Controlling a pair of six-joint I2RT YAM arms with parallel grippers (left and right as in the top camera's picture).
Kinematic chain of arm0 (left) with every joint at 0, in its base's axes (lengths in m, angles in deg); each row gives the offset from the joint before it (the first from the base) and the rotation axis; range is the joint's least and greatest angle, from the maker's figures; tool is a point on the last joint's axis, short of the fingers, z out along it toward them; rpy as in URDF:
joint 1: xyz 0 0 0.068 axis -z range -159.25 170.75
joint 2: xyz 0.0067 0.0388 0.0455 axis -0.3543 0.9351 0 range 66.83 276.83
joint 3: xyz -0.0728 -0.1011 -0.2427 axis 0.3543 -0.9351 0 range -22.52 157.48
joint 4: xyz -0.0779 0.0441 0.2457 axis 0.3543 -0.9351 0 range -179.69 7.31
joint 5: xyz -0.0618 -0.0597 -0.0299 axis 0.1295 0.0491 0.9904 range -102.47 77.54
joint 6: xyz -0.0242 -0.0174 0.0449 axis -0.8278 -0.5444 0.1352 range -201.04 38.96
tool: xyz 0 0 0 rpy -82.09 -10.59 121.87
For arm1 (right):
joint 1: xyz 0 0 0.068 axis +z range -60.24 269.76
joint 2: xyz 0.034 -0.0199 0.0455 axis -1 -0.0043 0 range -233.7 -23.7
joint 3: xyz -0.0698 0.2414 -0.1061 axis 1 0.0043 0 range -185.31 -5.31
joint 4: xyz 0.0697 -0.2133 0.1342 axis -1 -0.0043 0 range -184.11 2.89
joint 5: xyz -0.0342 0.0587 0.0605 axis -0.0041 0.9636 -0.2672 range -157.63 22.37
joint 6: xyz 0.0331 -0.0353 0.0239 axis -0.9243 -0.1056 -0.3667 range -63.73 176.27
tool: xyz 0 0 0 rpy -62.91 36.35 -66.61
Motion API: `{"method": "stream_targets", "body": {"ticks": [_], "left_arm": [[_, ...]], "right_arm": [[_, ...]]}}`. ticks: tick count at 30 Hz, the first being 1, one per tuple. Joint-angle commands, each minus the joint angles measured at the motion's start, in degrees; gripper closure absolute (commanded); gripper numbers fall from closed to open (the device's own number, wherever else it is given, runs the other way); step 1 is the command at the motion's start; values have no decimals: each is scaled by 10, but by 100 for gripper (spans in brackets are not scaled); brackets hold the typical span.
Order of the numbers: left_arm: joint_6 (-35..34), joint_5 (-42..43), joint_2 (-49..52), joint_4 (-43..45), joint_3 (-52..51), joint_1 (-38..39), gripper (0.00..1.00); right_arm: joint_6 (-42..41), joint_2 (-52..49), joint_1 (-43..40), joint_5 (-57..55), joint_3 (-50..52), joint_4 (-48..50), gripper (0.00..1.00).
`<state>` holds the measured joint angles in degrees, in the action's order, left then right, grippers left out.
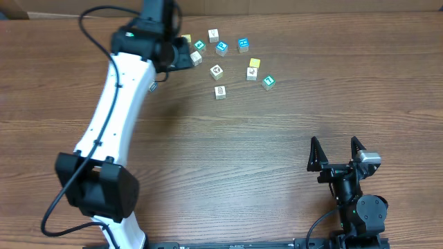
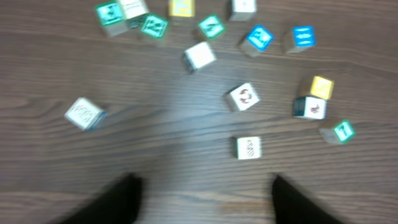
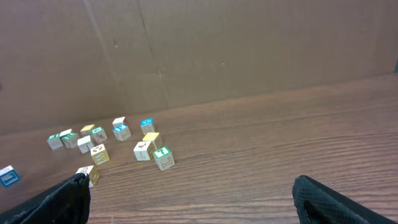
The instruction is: Form a horizontal line
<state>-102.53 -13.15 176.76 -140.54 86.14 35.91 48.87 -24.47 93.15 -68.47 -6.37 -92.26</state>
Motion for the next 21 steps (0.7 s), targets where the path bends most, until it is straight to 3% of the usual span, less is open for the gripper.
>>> {"method": "stream_targets", "body": {"ticks": [1, 3, 7, 16, 21], "left_arm": [[-23, -33, 36, 20, -9, 40, 15], [-23, -33, 61, 35, -9, 59, 7], [-24, -33, 106, 58, -9, 76, 8], [-27, 0, 187, 94, -9, 78, 16], [-25, 13, 225, 118, -9, 78, 31]], "right_arm": [[4, 6, -3, 1, 6, 3, 0], [4, 6, -3, 1, 6, 3, 0], [4, 6, -3, 1, 6, 3, 0], [4, 6, -3, 1, 6, 3, 0], [4, 6, -3, 1, 6, 3, 0]]}}
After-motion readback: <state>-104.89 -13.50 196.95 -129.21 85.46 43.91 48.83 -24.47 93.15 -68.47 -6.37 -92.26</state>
